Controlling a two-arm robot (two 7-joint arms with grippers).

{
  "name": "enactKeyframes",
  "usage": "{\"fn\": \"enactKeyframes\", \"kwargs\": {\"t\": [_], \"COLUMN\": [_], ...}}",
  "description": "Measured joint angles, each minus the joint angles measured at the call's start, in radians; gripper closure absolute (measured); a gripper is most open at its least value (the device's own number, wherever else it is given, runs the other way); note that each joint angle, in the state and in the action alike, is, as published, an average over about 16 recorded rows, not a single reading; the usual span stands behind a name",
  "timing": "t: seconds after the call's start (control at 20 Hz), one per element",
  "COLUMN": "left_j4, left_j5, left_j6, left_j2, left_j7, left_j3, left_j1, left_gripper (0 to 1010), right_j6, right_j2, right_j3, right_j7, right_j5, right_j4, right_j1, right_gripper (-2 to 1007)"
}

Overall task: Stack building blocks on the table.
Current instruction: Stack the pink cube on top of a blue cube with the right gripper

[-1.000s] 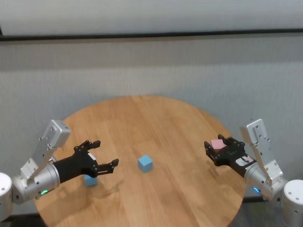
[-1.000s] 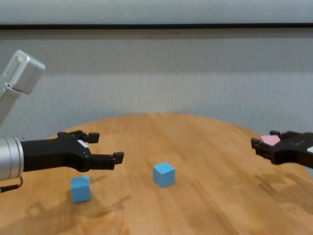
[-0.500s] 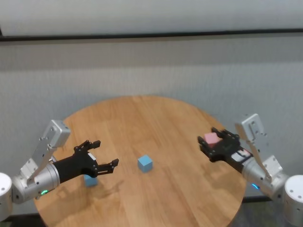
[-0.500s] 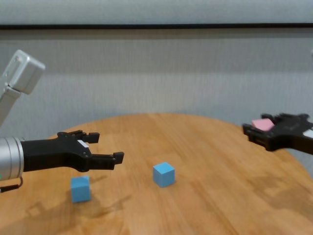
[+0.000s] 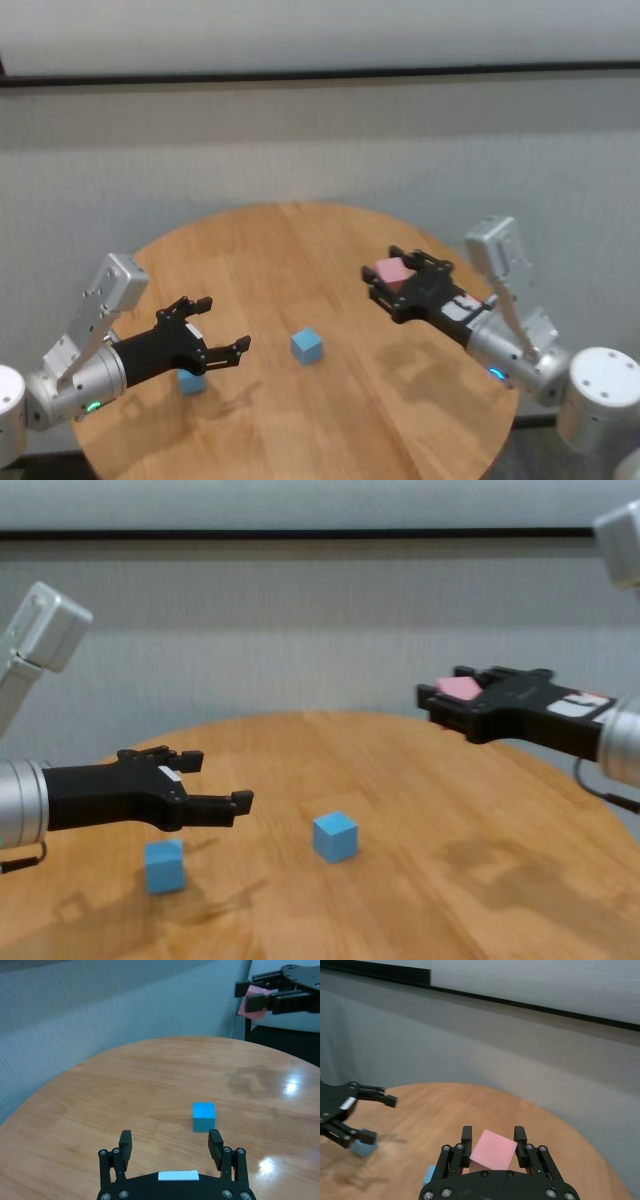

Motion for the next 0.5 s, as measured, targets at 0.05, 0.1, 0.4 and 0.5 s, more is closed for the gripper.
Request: {"fn": "enactKeyframes", "kwargs": {"t": [0.05,0.1,0.4,0.5], "left_j4": [0.0,0.0,0.0,0.0], "left_j5": [0.0,0.0,0.0,0.0], "left_j6": [0.0,0.0,0.0,0.0], "left_j2": [0.0,0.0,0.0,0.0], "left_j7": [0.0,0.0,0.0,0.0], "left_j3": [0.0,0.0,0.0,0.0], "left_j1": [0.0,0.0,0.0,0.0], "left_gripper": [8,8,8,8], "right_j6": [-0.004,-0.007,-0.01,-0.005], "right_j2": [-0.006,-0.013,-0.049,-0.06], "right_j3": [-0.009,-0.018,-0.08,-0.101], "right_j7": [0.007,0.014,0.027,0.023], "right_j5": [0.004,0.007,-0.006,-0.018], "right_j4": [0.01,0.021,0.103,0.131], "right_j1": [0.01,0.02,0.084,0.103], "right_gripper": [515,515,515,515]}}
